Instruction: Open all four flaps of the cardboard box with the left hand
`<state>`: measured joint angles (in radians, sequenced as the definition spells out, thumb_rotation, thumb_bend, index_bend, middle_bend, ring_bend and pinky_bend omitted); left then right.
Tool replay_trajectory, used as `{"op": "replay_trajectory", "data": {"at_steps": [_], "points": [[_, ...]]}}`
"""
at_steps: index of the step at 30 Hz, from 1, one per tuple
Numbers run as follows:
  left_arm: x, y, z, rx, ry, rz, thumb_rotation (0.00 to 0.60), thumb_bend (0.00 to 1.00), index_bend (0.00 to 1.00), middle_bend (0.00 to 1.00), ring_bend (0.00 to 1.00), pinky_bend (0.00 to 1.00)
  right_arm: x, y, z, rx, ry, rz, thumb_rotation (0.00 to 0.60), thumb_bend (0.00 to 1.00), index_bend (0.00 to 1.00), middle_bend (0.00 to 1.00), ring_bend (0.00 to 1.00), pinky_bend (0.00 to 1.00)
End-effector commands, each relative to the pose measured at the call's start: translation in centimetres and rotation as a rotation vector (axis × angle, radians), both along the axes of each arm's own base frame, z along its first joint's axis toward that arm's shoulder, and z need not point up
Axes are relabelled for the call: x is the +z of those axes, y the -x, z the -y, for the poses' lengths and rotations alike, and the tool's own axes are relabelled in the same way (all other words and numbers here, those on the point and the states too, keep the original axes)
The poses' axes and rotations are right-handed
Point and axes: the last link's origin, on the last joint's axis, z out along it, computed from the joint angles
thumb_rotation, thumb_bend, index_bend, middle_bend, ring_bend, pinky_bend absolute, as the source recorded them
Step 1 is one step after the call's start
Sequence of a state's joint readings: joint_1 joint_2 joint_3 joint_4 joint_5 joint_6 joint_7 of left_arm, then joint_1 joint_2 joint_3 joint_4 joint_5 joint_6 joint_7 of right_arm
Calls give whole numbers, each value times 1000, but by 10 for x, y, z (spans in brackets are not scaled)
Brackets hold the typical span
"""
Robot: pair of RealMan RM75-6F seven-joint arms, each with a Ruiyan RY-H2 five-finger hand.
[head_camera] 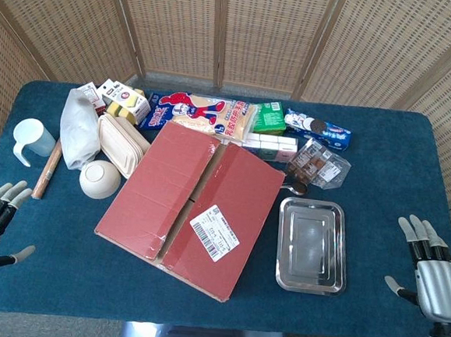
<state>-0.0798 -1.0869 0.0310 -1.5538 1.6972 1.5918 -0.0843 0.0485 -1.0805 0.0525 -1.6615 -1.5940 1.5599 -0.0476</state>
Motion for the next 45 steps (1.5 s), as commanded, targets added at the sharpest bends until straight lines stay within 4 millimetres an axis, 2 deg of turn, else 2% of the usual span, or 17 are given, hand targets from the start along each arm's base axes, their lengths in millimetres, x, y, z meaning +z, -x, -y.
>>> {"op": "replay_trajectory", "data": {"at_steps": [1, 14, 21, 27, 31, 38, 45], "points": [[0, 0, 0, -1, 1, 0, 600, 197, 60, 0, 0, 0, 0, 0, 0, 0, 0, 0, 600, 0, 0, 0, 0, 191], [-2, -5, -3, -22, 11, 14, 600, 197, 58, 0, 0, 0, 3, -1, 1, 0, 9, 16, 600, 0, 0, 0, 0, 191], [-4, -25, -29, -77, 27, 57, 600, 117, 2, 0, 0, 0, 4, -2, 1, 1, 8, 20, 600, 0, 0, 0, 0, 192], [-14, -59, -64, -119, 26, 101, 600, 104, 0, 0, 0, 0, 2, -2, 1, -2, -1, 20, 600, 0, 0, 0, 0, 192], [-28, -92, -83, -145, 46, 150, 600, 104, 0, 0, 0, 0, 1, -2, 1, -4, -4, 19, 600, 0, 0, 0, 0, 191], [-63, -141, -103, -228, 72, 186, 600, 105, 0, 0, 0, 0, 2, 0, 2, -11, -6, 28, 600, 0, 0, 0, 0, 192], [-95, -180, -112, -285, 107, 221, 600, 104, 0, 0, 0, 0, 5, -1, 2, -11, -3, 39, 600, 0, 0, 0, 0, 191]]}}
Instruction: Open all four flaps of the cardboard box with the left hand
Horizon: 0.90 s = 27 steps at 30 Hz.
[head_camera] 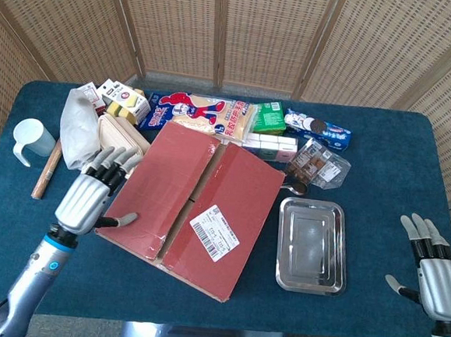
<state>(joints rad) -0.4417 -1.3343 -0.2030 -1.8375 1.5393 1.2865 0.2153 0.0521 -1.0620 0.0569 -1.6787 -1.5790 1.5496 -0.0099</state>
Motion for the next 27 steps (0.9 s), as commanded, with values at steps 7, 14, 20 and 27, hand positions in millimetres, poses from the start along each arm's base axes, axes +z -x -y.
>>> {"op": "replay_trajectory", "data": {"at_steps": [7, 14, 20, 27], "points": [[-39, -49, -11, -74, 45, 53, 600, 105, 0, 0, 0, 0, 3, 1, 0, -5, 0, 20, 600, 0, 0, 0, 0, 192], [-57, -54, 0, -73, 57, 38, 600, 104, 0, 0, 0, 0, 3, 0, 0, -5, -8, 26, 600, 0, 0, 0, 0, 193], [-63, -64, -4, -86, 54, 73, 600, 105, 0, 0, 0, 0, 4, -1, -1, -2, -4, 30, 600, 0, 0, 0, 0, 201], [-63, -82, -12, -137, 31, 131, 600, 105, 0, 0, 0, 0, 4, -1, -2, -2, -10, 28, 600, 0, 0, 0, 0, 203]]}}
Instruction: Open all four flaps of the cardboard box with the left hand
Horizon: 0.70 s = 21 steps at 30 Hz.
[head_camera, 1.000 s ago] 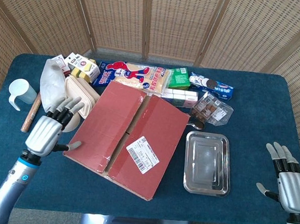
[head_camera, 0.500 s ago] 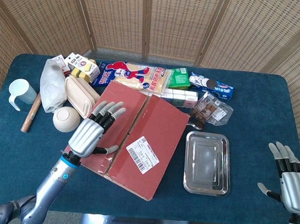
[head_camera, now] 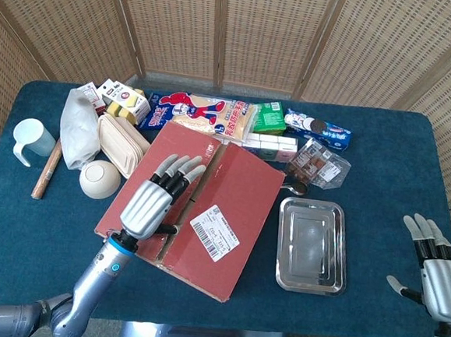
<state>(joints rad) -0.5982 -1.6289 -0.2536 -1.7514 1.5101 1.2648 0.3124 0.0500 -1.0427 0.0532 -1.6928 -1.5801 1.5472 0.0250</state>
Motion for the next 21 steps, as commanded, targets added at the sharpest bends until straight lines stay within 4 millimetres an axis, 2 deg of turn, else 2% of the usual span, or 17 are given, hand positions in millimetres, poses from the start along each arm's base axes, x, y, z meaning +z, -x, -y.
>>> {"op": "replay_trajectory", "data": {"at_steps": [1, 12, 21], "points": [[-1, -10, -5, -20, -6, 18, 600, 105, 0, 0, 0, 0, 0, 0, 0, 1, -2, -1, 600, 0, 0, 0, 0, 204], [-6, -43, -10, -72, 11, 74, 600, 104, 0, 0, 0, 0, 1, -1, -1, -3, 1, 4, 600, 0, 0, 0, 0, 208], [-7, -80, -6, -143, 11, 114, 600, 102, 0, 0, 0, 0, 4, -1, -1, -5, 6, 15, 600, 0, 0, 0, 0, 208]]}}
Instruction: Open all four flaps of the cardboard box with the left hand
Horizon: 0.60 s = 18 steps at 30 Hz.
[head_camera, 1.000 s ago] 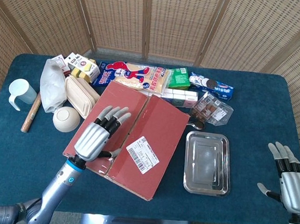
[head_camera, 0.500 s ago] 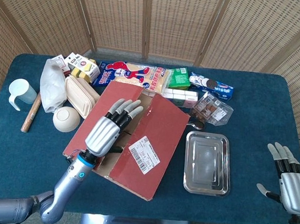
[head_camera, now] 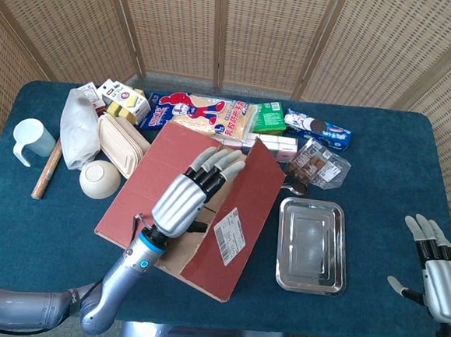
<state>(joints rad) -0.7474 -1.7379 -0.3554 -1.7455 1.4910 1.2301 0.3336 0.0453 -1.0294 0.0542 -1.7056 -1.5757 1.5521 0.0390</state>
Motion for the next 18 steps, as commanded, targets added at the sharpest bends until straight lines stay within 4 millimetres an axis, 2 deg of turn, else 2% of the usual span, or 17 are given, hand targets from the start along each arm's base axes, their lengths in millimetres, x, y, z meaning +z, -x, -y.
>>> {"op": "replay_trajectory", "data": {"at_steps": [1, 11, 18], "points": [[-2, -14, 1, -18, 6, 8, 600, 102, 0, 0, 0, 0, 1, 0, 0, 0, 1, 2, 600, 0, 0, 0, 0, 208], [-3, -58, 5, -73, 0, 34, 600, 102, 0, 0, 0, 0, 4, 0, 0, 1, 1, 16, 600, 0, 0, 0, 0, 208], [-15, -82, 6, -104, 10, 44, 600, 101, 0, 0, 0, 0, 5, 1, 0, 1, 1, 20, 600, 0, 0, 0, 0, 208]]}}
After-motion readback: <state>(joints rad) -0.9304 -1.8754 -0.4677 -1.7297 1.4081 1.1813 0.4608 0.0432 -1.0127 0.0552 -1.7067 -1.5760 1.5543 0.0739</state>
